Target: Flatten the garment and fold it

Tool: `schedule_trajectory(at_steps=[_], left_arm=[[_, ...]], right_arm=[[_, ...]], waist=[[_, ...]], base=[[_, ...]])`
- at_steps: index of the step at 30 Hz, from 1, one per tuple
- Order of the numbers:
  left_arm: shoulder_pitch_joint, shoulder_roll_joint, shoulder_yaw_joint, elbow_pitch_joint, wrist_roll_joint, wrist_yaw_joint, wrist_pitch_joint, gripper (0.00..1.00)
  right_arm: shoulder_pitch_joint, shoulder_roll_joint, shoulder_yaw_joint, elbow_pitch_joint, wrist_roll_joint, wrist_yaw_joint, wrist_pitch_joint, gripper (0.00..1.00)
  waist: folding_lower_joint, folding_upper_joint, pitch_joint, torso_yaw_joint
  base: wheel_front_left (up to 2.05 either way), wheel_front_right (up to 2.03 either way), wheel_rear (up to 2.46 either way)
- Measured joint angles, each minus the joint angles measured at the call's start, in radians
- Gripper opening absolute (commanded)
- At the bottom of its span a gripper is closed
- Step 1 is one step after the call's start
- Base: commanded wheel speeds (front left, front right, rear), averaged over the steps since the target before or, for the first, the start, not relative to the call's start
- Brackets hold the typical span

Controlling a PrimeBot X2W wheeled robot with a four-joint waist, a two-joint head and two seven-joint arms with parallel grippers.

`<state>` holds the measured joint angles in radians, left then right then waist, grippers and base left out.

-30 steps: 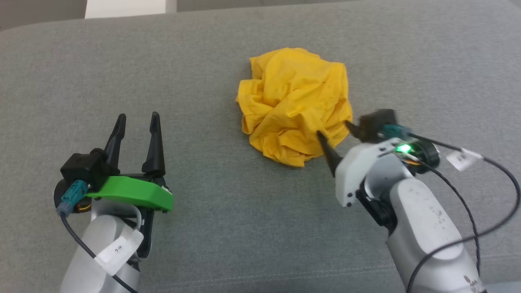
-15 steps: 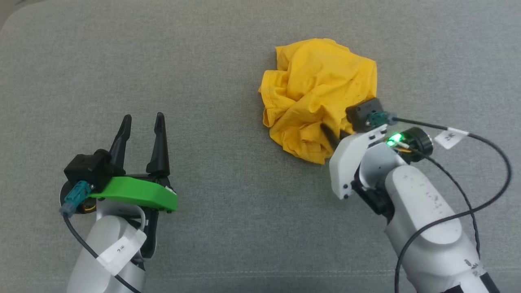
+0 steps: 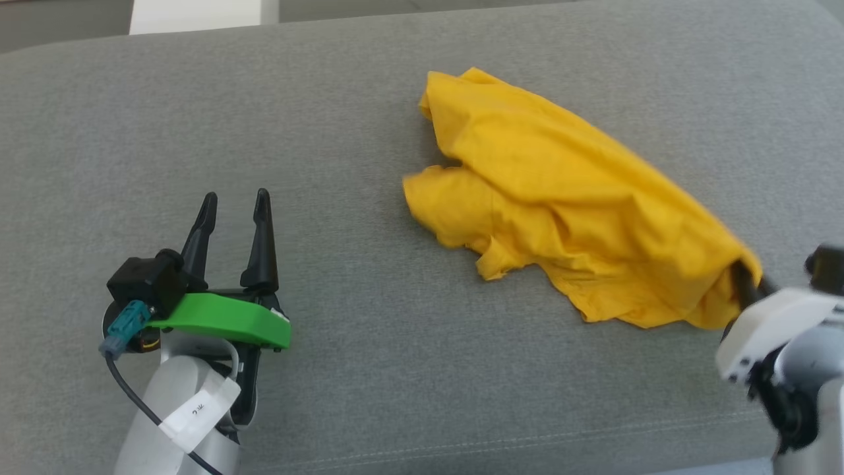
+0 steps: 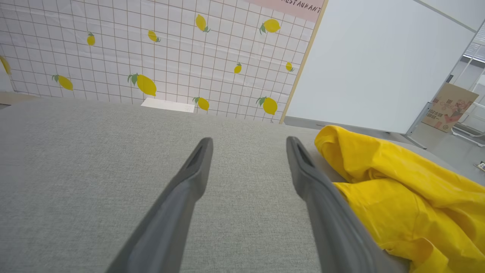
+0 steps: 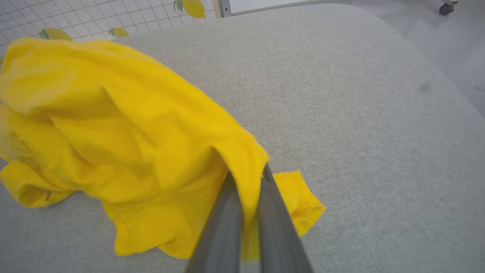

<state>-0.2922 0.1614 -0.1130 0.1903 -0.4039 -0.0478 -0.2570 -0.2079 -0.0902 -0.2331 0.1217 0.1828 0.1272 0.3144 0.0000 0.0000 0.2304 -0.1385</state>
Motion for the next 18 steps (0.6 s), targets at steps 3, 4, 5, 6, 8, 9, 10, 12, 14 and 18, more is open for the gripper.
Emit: schedule_trajectory(at_steps=[3,4,5,6,8,9,10,12,14,18], left_arm=[[0.0,-0.001,-0.001,0.011,0.001,-0.004,0.0,1.0],[0.0,-0.001,-0.001,0.016,0.001,-0.004,0.0,1.0],[0.0,-0.001,-0.001,0.021,0.0,-0.004,0.0,1.0],[-0.001,-0.008,0.004,0.031,-0.016,-0.004,0.005,1.0],[-0.007,-0.02,0.005,0.038,-0.033,-0.004,0.029,1.0],[-0.017,-0.031,0.005,0.042,-0.054,-0.004,0.049,1.0],[-0.035,-0.04,0.001,0.05,-0.073,-0.002,0.086,1.0],[-0.087,-0.053,-0.016,0.07,-0.084,0.012,0.166,1.0],[-0.159,-0.065,-0.042,0.114,-0.095,0.053,0.298,1.0],[-0.313,-0.075,-0.145,0.223,-0.077,0.091,0.578,1.0]], right_arm=[[0.052,0.024,0.01,0.017,0.011,0.0,0.037,0.0],[0.059,0.03,0.016,0.025,0.017,0.0,0.042,0.0],[0.06,0.037,0.012,0.026,0.032,0.0,0.027,0.0],[0.05,0.039,0.012,0.022,0.074,0.0,-0.035,1.0],[0.04,0.039,0.004,0.02,0.114,0.0,-0.076,1.0],[0.037,0.039,-0.003,0.016,0.127,0.0,-0.098,1.0],[0.035,0.04,-0.013,0.012,0.137,0.0,-0.118,1.0],[0.035,0.039,-0.033,0.001,0.134,0.0,-0.145,1.0],[0.035,0.039,-0.048,-0.006,0.134,0.0,-0.159,1.0],[0.034,0.039,-0.058,-0.021,0.135,0.0,-0.166,1.0]], waist=[[0.0,0.0,-0.001,-0.02],[0.0,0.0,-0.001,-0.027],[0.0,0.0,-0.001,-0.034],[0.0,0.0,-0.001,-0.054],[0.0,0.0,-0.002,-0.064],[0.0,0.0,-0.004,-0.07],[0.0,0.0,-0.005,-0.075],[0.0,0.0,-0.006,-0.086],[0.0,0.0,-0.005,-0.098],[0.0,0.0,0.002,-0.127]], base=[[0.0,0.0,0.0],[0.0,0.0,0.0],[0.0,0.0,0.0],[0.0,0.0,0.0],[0.0,0.0,0.0],[0.0,0.0,0.0],[0.0,0.0,0.0],[0.0,0.0,0.0],[0.0,0.0,0.0],[0.0,0.0,0.0]])
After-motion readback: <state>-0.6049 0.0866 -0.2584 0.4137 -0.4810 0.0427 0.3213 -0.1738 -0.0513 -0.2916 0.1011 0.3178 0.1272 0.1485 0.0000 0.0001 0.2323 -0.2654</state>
